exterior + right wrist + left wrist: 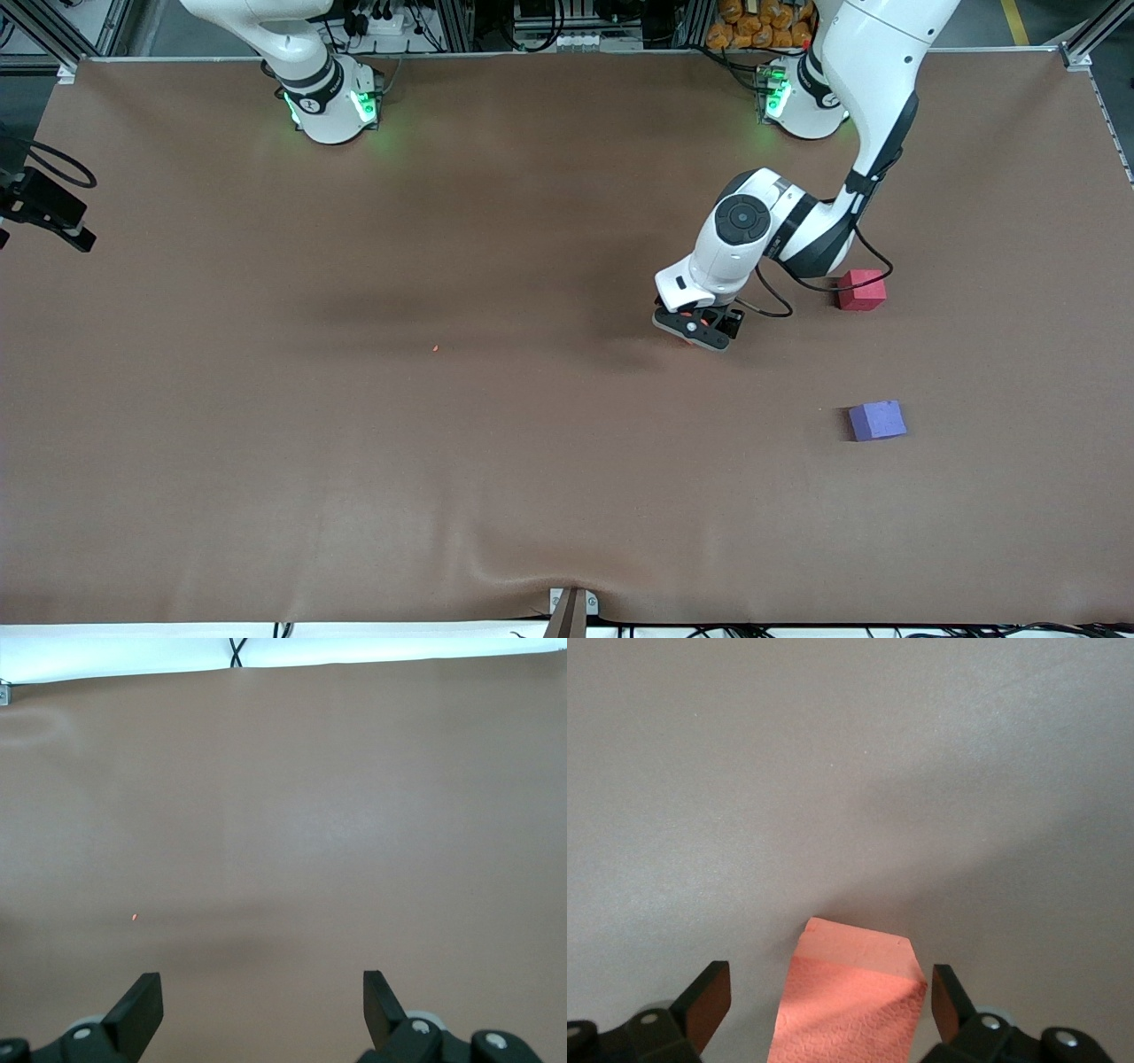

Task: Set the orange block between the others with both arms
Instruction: 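Move the orange cube with the left gripper toward the pink cube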

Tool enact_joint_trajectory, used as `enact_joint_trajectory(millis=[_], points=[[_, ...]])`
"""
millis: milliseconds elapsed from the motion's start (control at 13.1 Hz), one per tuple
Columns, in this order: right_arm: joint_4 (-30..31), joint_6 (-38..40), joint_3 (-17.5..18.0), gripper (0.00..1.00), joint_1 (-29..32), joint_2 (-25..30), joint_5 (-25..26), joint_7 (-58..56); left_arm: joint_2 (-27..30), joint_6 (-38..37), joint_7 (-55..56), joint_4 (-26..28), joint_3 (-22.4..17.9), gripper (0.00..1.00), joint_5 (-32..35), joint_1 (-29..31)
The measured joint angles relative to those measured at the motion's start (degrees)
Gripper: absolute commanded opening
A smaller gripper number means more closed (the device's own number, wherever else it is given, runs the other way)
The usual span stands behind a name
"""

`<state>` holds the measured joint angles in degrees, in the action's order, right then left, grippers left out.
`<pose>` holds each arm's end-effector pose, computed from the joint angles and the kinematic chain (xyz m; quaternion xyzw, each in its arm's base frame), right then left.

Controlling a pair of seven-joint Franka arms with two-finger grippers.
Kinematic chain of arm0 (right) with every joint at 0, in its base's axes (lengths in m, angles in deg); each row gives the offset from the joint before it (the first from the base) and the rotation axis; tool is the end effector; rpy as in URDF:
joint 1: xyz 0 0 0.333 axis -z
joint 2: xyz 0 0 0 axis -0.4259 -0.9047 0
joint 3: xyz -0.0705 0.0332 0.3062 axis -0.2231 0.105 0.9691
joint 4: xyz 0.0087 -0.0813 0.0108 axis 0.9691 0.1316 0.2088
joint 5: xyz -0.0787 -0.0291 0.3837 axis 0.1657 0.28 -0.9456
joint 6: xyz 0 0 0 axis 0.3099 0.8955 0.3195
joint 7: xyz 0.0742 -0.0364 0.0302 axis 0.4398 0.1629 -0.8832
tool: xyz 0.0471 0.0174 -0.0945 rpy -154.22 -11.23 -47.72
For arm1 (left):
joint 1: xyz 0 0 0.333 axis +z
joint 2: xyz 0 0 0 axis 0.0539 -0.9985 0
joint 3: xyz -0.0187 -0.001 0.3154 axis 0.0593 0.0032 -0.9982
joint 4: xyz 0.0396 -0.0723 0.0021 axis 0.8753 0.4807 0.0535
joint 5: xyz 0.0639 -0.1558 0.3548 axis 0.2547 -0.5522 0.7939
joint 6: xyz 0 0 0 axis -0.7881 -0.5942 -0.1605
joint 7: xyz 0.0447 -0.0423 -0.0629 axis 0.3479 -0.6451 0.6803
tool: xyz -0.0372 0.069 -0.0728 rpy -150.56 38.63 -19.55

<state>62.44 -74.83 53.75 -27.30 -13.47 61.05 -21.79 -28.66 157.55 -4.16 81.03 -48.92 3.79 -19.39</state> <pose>0.5537 -0.0200 0.6781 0.9971 -0.0242 0.0717 0.0008 0.5013 -0.3126 0.2219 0.9718 -0.2330 0.0360 0.0021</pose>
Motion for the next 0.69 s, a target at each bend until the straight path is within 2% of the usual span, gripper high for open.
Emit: enact_joint_trajectory(millis=[153,458,688], points=[[-0.1,0.7,0.0,1.0,0.0,0.0,0.0,0.5,0.0,0.0,0.0,0.3,0.0,1.0,0.0,0.0],[-0.1,7.1,-0.1,1.0,0.0,-1.0,0.0,4.0,-0.1,0.0,0.0,0.8,0.1,1.0,0.0,0.0],[-0.1,7.9,0.1,1.0,-0.5,-1.3,0.0,5.4,-0.5,0.1,0.0,1.0,0.1,1.0,0.0,-0.1]])
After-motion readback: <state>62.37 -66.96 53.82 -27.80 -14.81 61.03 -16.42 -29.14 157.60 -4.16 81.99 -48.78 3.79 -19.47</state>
